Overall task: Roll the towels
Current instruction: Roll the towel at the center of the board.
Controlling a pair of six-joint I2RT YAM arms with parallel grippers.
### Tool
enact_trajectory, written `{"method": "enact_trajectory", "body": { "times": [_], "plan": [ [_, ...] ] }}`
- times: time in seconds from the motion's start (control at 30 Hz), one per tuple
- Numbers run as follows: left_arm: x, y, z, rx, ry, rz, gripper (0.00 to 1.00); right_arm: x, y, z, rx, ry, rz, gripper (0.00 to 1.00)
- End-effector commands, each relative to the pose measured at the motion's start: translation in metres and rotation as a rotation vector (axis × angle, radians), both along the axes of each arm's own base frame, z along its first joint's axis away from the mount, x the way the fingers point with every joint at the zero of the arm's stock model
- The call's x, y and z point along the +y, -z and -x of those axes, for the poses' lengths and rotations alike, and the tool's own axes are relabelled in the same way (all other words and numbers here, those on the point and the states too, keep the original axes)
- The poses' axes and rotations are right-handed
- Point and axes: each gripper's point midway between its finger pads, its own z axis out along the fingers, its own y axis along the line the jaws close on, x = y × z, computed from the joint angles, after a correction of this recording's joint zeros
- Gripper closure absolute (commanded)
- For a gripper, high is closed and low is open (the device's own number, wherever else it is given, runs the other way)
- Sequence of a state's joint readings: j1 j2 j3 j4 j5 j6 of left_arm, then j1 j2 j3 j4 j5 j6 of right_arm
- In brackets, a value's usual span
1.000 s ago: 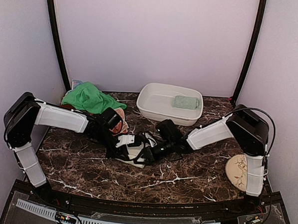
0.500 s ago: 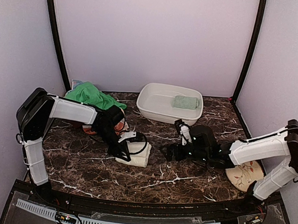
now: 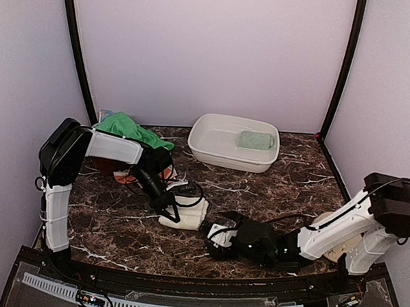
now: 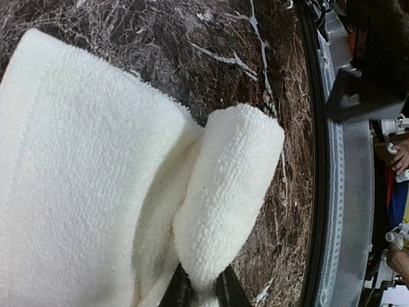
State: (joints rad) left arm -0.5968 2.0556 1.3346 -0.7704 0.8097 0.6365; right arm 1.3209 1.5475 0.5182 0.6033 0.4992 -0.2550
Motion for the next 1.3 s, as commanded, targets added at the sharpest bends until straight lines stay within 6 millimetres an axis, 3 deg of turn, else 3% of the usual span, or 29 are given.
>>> {"method": "enact_trajectory", "body": {
  "times": [0.0, 0.27, 0.43, 0.53, 0.6, 0.7, 0.8, 0.9, 1.07, 1.13, 1.27],
  "plan": [
    [0.021, 0.023, 0.008, 0.112, -0.029, -0.150, 1.00, 0.034, 0.011, 0.016, -0.351, -0.144, 0.272, 0.11],
    [0.028, 0.039, 0.001, 0.105, -0.032, -0.238, 1.00, 0.088, 0.035, 0.011, -0.475, -0.268, 0.348, 0.21],
    [0.031, 0.041, 0.002, 0.099, -0.020, -0.250, 1.00, 0.094, 0.051, -0.011, -0.449, -0.265, 0.379, 0.31],
    [0.032, 0.041, 0.002, 0.092, -0.013, -0.249, 0.99, 0.093, 0.063, -0.020, -0.418, -0.267, 0.406, 0.42],
    [0.031, 0.040, 0.001, 0.085, -0.009, -0.240, 0.95, 0.091, 0.074, -0.027, -0.372, -0.263, 0.429, 0.51],
    [0.029, 0.036, -0.002, 0.055, -0.011, -0.228, 0.81, 0.090, 0.088, -0.029, -0.271, -0.274, 0.448, 0.67],
    [0.029, 0.022, -0.005, 0.000, -0.013, -0.185, 0.62, 0.087, 0.102, -0.031, -0.125, -0.269, 0.456, 0.79],
    [0.033, 0.001, -0.016, -0.097, -0.047, -0.124, 0.47, 0.085, 0.104, -0.029, 0.055, -0.256, 0.391, 0.90],
    [0.053, -0.044, -0.051, -0.381, -0.189, 0.035, 0.37, 0.080, 0.096, -0.023, 0.276, -0.241, 0.268, 0.97],
    [0.058, -0.056, -0.046, -0.444, -0.184, 0.082, 0.34, 0.079, 0.100, -0.017, 0.348, -0.251, 0.259, 0.99],
    [0.068, -0.058, -0.026, -0.503, -0.123, 0.106, 0.35, 0.077, 0.100, -0.008, 0.513, -0.265, 0.220, 1.00]
  ]
}}
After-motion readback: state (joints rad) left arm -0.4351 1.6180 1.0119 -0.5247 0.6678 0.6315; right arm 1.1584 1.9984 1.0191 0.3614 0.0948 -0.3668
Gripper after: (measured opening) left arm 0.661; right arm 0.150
